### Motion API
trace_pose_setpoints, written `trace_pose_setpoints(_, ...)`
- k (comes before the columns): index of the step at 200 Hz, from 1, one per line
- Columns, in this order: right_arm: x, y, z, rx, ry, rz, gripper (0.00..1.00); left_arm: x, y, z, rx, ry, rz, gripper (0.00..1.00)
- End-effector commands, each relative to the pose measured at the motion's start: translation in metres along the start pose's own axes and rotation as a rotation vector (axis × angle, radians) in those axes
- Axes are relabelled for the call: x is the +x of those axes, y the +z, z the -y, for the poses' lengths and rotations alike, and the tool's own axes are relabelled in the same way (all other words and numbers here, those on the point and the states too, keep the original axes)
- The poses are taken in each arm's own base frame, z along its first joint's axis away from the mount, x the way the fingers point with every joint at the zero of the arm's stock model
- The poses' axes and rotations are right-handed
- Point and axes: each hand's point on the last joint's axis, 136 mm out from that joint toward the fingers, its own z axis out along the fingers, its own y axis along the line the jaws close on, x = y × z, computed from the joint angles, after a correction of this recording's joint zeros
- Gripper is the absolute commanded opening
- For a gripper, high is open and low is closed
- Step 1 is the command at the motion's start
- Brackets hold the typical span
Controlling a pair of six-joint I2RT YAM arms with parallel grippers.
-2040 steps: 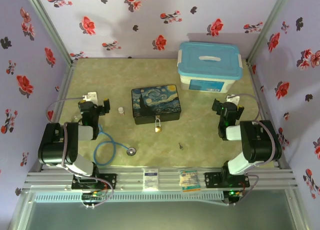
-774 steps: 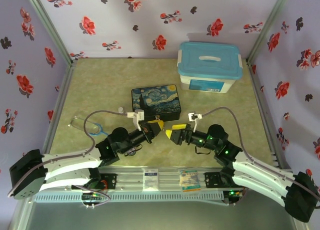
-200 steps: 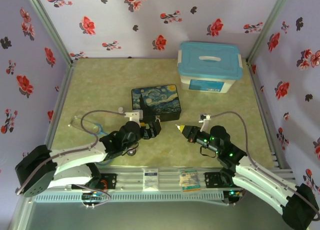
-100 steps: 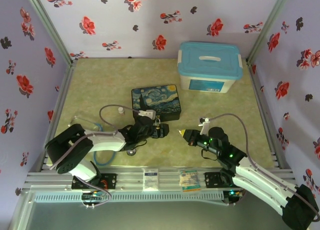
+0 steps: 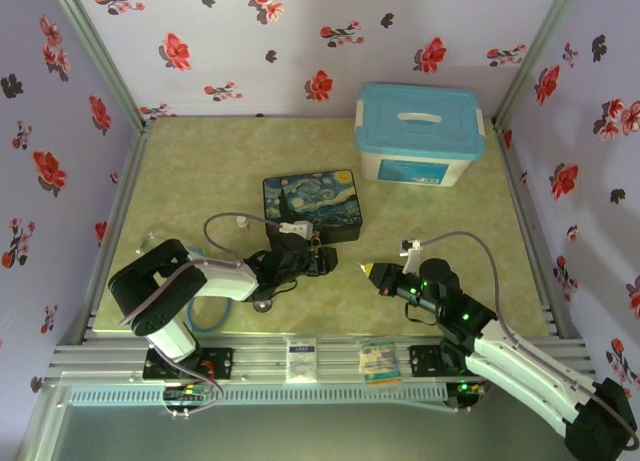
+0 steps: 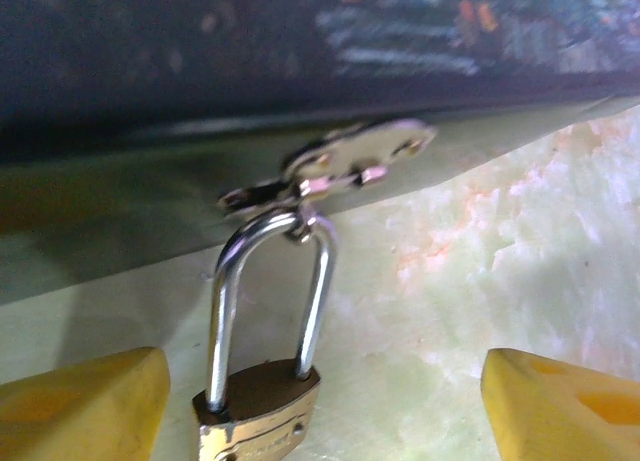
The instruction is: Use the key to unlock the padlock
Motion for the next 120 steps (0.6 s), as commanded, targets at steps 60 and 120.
trace_pose_setpoints(60,-0.002,0.0,0.008,0.034,-0.002,0.018,0.0,0.016,0.002,-0.014,0.005,-0.021,0.004,0.61)
trace_pose_setpoints(120,0.0,0.005,0.014,0.054,0.008,0.008,0.0,0.021,-0.003,-0.017,0.005,-0.039,0.027,0.45)
